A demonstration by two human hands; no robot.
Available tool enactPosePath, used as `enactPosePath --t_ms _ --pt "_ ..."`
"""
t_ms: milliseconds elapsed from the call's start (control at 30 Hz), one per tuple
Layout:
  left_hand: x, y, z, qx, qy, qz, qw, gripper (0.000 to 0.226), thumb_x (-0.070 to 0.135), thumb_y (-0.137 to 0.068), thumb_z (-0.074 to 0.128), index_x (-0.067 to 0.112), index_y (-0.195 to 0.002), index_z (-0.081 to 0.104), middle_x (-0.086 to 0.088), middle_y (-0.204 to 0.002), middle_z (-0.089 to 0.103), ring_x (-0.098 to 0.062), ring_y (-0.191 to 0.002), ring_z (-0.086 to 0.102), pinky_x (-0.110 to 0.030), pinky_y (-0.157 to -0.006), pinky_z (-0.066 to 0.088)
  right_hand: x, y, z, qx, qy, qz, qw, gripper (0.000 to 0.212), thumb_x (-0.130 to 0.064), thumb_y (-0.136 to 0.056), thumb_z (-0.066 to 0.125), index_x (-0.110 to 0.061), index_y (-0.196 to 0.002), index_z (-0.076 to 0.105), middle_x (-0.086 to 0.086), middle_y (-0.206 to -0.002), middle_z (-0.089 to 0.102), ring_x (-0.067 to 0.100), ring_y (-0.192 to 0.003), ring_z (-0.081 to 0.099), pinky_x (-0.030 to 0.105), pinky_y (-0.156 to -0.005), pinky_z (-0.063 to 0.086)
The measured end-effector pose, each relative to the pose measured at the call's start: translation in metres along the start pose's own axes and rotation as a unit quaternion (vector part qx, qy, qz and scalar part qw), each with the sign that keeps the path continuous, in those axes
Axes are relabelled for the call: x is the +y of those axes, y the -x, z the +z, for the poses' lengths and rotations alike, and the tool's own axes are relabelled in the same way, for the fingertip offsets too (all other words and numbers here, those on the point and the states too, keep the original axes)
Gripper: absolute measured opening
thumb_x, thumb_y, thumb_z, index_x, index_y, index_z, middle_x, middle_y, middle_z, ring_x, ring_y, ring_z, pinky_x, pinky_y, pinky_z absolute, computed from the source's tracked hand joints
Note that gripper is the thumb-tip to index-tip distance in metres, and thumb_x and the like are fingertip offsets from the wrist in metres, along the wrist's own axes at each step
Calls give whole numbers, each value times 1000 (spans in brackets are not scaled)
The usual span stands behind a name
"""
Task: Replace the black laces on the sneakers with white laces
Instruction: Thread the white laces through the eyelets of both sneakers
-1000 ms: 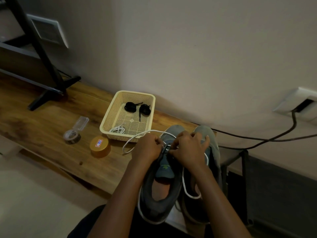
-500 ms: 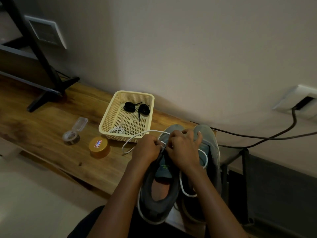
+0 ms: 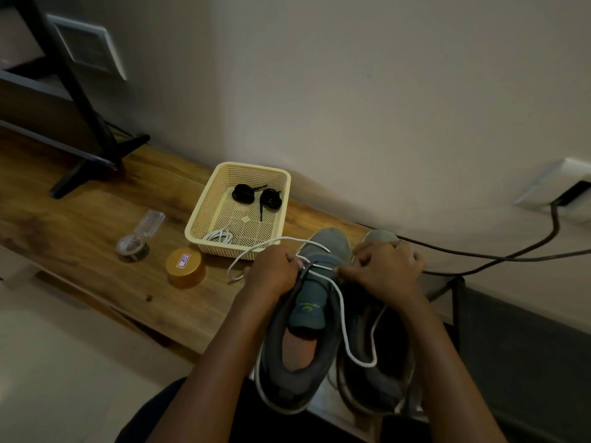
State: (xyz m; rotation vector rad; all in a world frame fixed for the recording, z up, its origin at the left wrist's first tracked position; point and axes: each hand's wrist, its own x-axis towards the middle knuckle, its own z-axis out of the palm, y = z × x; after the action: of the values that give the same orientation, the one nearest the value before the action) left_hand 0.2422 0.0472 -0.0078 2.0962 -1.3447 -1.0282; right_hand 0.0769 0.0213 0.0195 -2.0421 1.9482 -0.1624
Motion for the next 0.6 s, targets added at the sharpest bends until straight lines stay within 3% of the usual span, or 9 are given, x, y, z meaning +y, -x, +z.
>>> enactPosePath --t_ms 67,133,200,300,400,500,600 --pt "3 1 -5 -1 40 4 999 22 15 -98 45 16 -78 54 -12 -94 69 -26 -84 65 -35 -77 53 -1 1 4 -40 15 -13 999 33 -53 -72 69 -21 -68 64 -10 -110 63 24 -123 34 52 -111 12" --pt "5 2 -10 -3 101 13 995 12 8 -101 36 5 -95 46 -18 -91 64 -19 -59 62 -22 -47 50 -3 2 6 -52 17 -22 998 31 -51 -75 69 -20 -71 67 -9 -114 63 24 -124 34 53 -111 11" --pt "5 3 -14 8 145 16 989 8 7 -102 32 4 -99 38 -22 -91 63 -14 -48 60 -17 -38 45 -3 2 4 -46 17 -29 998 30 -49 -77 67 -19 -75 69 -9 -114 63 25 -124 34 53 -111 11" --pt "4 0 -14 32 164 20 986 14 16 -103 31 12 -93 40 -16 -91 68 -10 -55 62 -17 -46 44 -2 3 -1 -56 5 -56 997 39 -56 -83 58 -20 -78 73 -15 -119 60 23 -128 32 53 -112 10" --pt "9 3 -14 36 178 45 982 10 14 -101 39 15 -94 45 -1 -79 66 -4 -59 58 -9 -49 43 -2 8 -12 -131 23 -111 985 48 -67 -77 54 -22 -66 70 -23 -129 51 18 -135 26 55 -112 4" --pt "11 4 -14 20 176 67 982 13 14 -97 49 18 -85 52 0 -76 67 -7 -63 62 -24 -65 51 0 13 -17 -193 48 -135 971 43 -60 -71 66 -17 -66 66 -26 -135 44 17 -140 17 56 -111 -1" --pt "6 3 -14 13 143 58 988 18 11 -92 58 20 -77 54 2 -71 65 -8 -63 62 -25 -66 50 0 12 -20 -176 -16 -130 976 26 -45 -72 73 -19 -68 71 -29 -119 49 12 -132 30 55 -111 5"
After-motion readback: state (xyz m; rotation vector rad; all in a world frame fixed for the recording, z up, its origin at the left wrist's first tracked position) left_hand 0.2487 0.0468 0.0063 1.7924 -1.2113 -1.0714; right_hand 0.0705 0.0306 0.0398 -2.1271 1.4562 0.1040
